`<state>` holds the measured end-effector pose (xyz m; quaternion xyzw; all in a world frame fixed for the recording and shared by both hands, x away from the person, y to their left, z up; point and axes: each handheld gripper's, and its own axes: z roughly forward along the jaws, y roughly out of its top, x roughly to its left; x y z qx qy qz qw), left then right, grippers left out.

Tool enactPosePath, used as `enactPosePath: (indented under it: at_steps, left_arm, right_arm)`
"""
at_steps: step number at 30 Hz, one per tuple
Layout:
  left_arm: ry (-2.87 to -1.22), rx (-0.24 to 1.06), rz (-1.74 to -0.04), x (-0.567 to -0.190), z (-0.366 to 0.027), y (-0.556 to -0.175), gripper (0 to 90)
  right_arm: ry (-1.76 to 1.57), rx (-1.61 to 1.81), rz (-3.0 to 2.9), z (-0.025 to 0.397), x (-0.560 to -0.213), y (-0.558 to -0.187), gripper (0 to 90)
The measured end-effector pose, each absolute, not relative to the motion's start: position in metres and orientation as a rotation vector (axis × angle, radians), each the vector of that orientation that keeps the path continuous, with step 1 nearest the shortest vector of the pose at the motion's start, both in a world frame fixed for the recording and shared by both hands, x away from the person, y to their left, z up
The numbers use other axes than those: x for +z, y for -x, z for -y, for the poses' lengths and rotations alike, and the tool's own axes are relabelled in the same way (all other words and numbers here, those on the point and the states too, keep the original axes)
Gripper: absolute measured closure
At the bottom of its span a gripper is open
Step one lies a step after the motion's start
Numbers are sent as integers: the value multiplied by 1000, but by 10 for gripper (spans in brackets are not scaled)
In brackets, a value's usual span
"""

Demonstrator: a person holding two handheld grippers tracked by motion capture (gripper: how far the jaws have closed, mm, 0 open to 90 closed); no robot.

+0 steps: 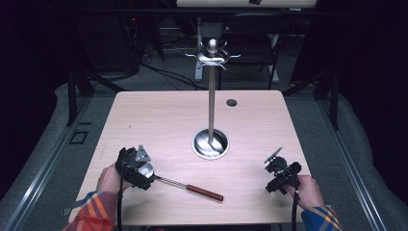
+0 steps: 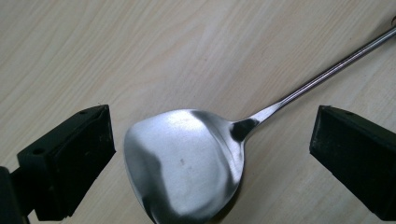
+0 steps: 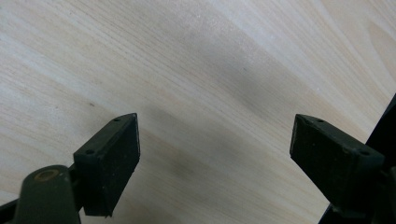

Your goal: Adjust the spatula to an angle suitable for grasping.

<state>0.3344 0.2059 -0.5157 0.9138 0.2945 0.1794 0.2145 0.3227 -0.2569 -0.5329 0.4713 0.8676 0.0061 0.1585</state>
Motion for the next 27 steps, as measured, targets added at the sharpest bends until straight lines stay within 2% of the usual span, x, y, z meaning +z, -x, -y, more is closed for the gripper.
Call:
enactPosePath:
  at_steps: [27]
  left_arm:
    - [-2590,394,-608,-526,-182,-332,0]
  right_arm:
    - [-1316,-22,-2484,256,-537,-323,154]
